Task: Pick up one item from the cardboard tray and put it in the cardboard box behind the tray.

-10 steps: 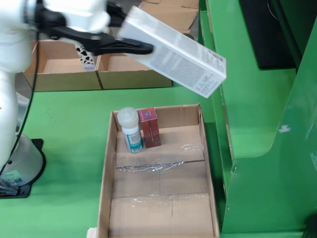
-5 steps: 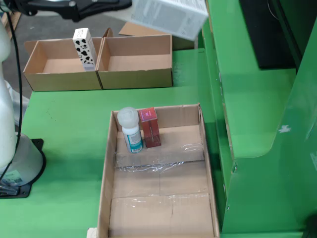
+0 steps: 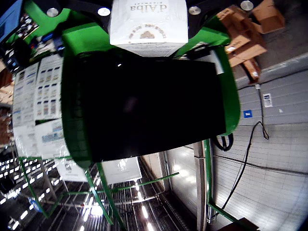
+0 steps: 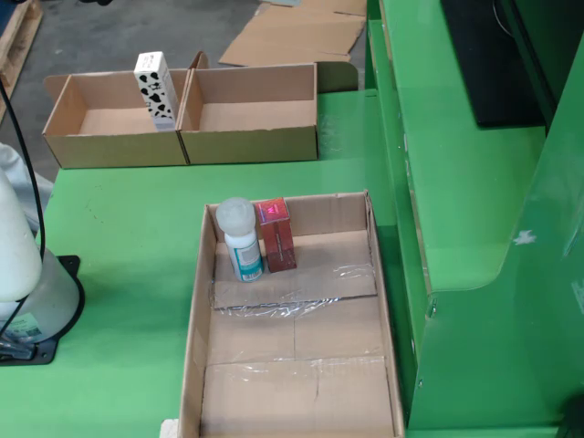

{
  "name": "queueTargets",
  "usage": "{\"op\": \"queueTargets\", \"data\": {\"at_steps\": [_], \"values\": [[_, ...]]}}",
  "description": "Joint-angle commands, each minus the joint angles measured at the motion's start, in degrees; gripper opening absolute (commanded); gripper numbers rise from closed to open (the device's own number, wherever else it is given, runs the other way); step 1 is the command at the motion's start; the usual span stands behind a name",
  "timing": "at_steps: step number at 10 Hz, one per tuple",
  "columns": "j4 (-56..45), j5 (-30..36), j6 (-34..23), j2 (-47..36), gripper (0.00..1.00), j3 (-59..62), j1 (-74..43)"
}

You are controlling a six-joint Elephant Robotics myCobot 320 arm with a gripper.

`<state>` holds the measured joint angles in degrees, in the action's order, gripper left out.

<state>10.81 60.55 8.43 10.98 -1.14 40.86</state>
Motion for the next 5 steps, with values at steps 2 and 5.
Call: {"op": "queueTargets", "data": {"at_steps": [2,5], "values": [[-44.7,-1.2,5.2,-2.8,0.00,1.1,34.5],[-51.7,-2.3,9.4,-3.4,0.00,1.1,46.0]]}}
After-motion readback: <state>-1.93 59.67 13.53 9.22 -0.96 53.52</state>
